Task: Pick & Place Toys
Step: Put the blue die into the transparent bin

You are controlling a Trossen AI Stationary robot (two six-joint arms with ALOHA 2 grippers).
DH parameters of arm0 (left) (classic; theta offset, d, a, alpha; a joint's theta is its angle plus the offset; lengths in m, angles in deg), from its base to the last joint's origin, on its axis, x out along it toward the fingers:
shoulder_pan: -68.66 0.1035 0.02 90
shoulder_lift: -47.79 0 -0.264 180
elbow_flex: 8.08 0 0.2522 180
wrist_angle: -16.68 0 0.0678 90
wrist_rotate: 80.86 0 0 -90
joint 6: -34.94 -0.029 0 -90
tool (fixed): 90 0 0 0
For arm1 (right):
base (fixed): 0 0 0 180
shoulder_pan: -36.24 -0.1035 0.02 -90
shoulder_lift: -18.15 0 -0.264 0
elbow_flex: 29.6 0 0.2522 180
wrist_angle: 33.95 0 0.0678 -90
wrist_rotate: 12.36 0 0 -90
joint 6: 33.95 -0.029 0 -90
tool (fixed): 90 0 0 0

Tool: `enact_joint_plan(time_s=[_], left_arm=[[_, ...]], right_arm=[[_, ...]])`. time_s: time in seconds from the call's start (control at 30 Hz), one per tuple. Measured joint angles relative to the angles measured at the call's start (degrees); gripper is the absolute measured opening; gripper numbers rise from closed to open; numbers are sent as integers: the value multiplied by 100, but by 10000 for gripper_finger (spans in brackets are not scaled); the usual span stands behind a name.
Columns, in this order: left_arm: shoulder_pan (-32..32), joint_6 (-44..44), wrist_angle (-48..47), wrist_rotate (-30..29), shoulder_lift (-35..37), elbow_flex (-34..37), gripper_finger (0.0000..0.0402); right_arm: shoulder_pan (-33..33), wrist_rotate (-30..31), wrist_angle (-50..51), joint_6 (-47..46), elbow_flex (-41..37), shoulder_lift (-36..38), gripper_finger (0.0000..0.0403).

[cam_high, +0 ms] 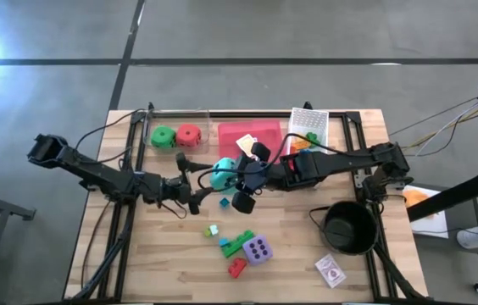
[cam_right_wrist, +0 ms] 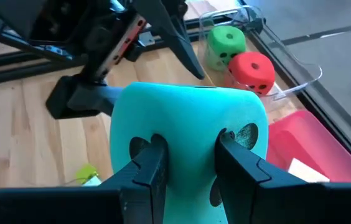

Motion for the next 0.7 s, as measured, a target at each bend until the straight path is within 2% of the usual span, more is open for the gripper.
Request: enact_joint_plan(time_s=[0.17, 0.33, 0.47, 0.7], left_arm=[[-59, -3, -18, 42, 6, -134, 337], [-139, -152, -32, 444, 1, -161, 337], [-177, -169, -8, 470, 6, -165, 337], [-296, -234, 154, 474, 6, -185, 329]], right_arm=[[40, -362, -134, 16, 0, 0, 101], [50, -501, -186, 63, 0, 7, 101], [75, -811, -328, 166, -4, 7, 101], [90, -842, -435, 176, -4, 15, 101]])
